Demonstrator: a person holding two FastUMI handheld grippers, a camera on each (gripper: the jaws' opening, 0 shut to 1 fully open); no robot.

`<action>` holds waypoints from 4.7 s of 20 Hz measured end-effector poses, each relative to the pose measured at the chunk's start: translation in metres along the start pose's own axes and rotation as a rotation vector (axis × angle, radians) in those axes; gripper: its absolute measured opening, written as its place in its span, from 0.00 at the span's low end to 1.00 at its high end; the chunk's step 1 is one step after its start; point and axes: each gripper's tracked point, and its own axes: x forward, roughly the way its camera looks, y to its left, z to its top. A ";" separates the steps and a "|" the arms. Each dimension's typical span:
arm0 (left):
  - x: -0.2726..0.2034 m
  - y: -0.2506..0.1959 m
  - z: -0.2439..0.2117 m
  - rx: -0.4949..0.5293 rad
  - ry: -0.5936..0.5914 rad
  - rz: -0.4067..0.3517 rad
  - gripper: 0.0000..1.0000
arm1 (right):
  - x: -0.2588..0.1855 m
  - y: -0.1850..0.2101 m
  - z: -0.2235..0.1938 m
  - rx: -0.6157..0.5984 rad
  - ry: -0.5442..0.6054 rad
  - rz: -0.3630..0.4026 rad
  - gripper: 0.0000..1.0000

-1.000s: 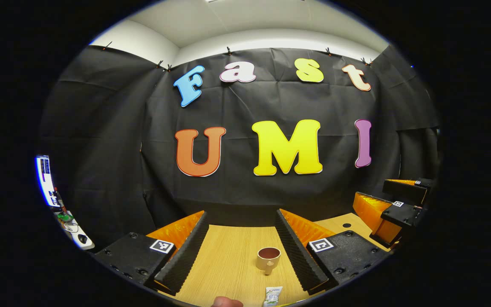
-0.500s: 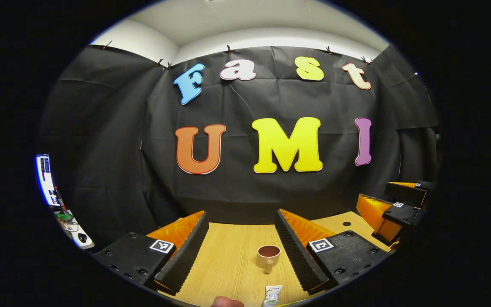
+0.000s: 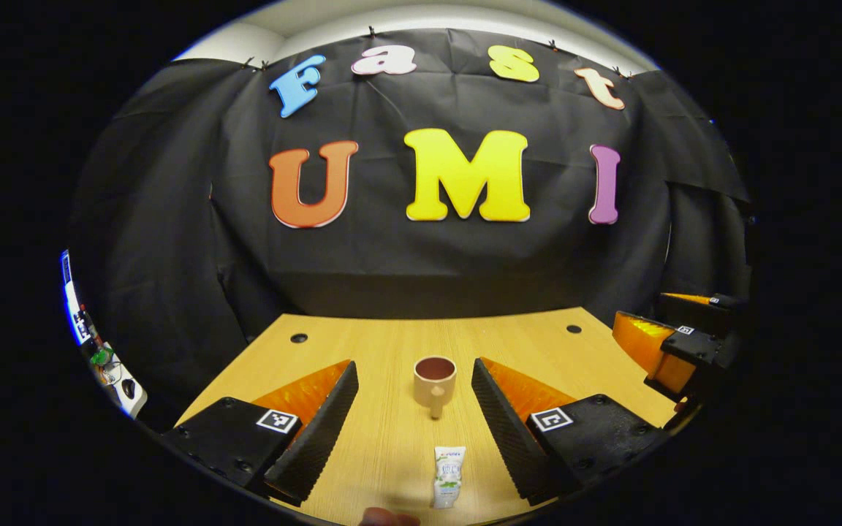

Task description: Put the toothbrush and toothpaste on the desktop into the cup, then pick up the cup and place it on the coaster on the desktop.

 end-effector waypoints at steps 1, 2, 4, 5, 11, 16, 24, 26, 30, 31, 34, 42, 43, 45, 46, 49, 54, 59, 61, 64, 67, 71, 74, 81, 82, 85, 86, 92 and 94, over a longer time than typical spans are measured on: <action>0.001 -0.003 -0.013 0.004 0.038 -0.005 0.99 | 0.000 -0.002 -0.010 -0.004 0.024 0.001 0.95; 0.002 -0.007 -0.027 0.006 0.075 -0.012 1.00 | 0.001 -0.005 -0.020 -0.008 0.050 0.002 0.95; 0.000 -0.015 -0.054 0.002 0.148 -0.031 0.99 | 0.001 -0.011 -0.039 -0.016 0.099 0.002 0.95; 0.002 -0.021 -0.066 0.004 0.181 -0.042 1.00 | 0.001 -0.014 -0.048 -0.019 0.121 0.000 0.98; -0.001 -0.040 -0.138 -0.012 0.351 -0.085 1.00 | -0.006 -0.027 -0.093 -0.040 0.230 -0.013 0.95; 0.008 -0.044 -0.174 -0.041 0.396 -0.080 1.00 | -0.013 -0.037 -0.111 -0.055 0.274 -0.036 0.95; 0.022 -0.049 -0.227 -0.061 0.456 -0.061 0.97 | -0.021 -0.049 -0.122 -0.089 0.312 -0.057 0.95; 0.023 -0.048 -0.234 -0.058 0.462 -0.058 0.93 | -0.021 -0.047 -0.125 -0.089 0.320 -0.057 0.95; 0.028 -0.043 -0.243 -0.046 0.468 -0.062 0.82 | -0.021 -0.046 -0.126 -0.098 0.324 -0.051 0.95; 0.028 -0.042 -0.244 -0.039 0.468 -0.063 0.81 | -0.022 -0.046 -0.126 -0.098 0.325 -0.050 0.95; 0.029 -0.044 -0.247 -0.026 0.472 -0.076 0.76 | -0.023 -0.046 -0.128 -0.100 0.329 -0.047 0.95; 0.022 -0.050 -0.258 0.032 0.489 -0.106 0.66 | -0.025 -0.046 -0.129 -0.094 0.329 -0.048 0.95; 0.021 -0.050 -0.257 0.039 0.488 -0.108 0.66 | -0.025 -0.046 -0.129 -0.093 0.329 -0.048 0.95; 0.023 -0.051 -0.257 0.048 0.488 -0.111 0.63 | -0.026 -0.046 -0.129 -0.091 0.329 -0.050 0.95; 0.023 -0.051 -0.258 0.052 0.489 -0.112 0.59 | -0.026 -0.046 -0.129 -0.091 0.328 -0.050 0.95; 0.024 -0.051 -0.256 0.058 0.497 -0.114 0.54 | -0.026 -0.046 -0.129 -0.088 0.330 -0.048 0.95; 0.024 -0.048 -0.255 0.047 0.498 -0.107 0.48 | -0.025 -0.044 -0.136 -0.092 0.345 -0.038 0.95; 0.023 -0.043 -0.242 0.017 0.458 -0.100 0.42 | -0.018 -0.033 -0.156 -0.087 0.388 -0.014 0.98; 0.024 -0.040 -0.236 0.011 0.442 -0.099 0.41 | -0.015 -0.026 -0.170 -0.070 0.429 -0.001 0.96; 0.023 -0.037 -0.229 0.000 0.427 -0.097 0.40 | -0.011 -0.019 -0.188 -0.041 0.483 0.011 0.96; 0.020 -0.034 -0.220 -0.011 0.415 -0.096 0.40 | -0.006 -0.014 -0.205 -0.025 0.528 0.025 0.96; 0.015 -0.030 -0.203 -0.016 0.390 -0.087 0.40 | 0.008 -0.003 -0.227 0.001 0.591 0.029 0.96; 0.012 -0.023 -0.191 -0.021 0.375 -0.077 0.47 | 0.017 0.004 -0.241 0.013 0.624 0.035 0.96; 0.007 -0.012 -0.177 -0.032 0.358 -0.046 0.40 | 0.044 0.005 -0.268 0.007 0.670 0.037 0.77; 0.005 -0.011 -0.176 -0.033 0.357 -0.042 0.40 | 0.045 0.006 -0.268 0.010 0.677 0.045 0.73; 0.003 -0.009 -0.169 -0.038 0.343 -0.035 0.40 | 0.055 0.007 -0.271 0.027 0.692 0.049 0.53; 0.003 -0.009 -0.166 -0.041 0.334 -0.033 0.40 | 0.059 0.007 -0.273 0.029 0.696 0.051 0.46; 0.006 -0.009 -0.146 -0.052 0.284 -0.035 0.40 | 0.072 0.005 -0.273 0.041 0.700 0.040 0.20; 0.007 -0.009 -0.141 -0.049 0.269 -0.034 0.40 | 0.071 0.005 -0.273 0.044 0.707 0.045 0.04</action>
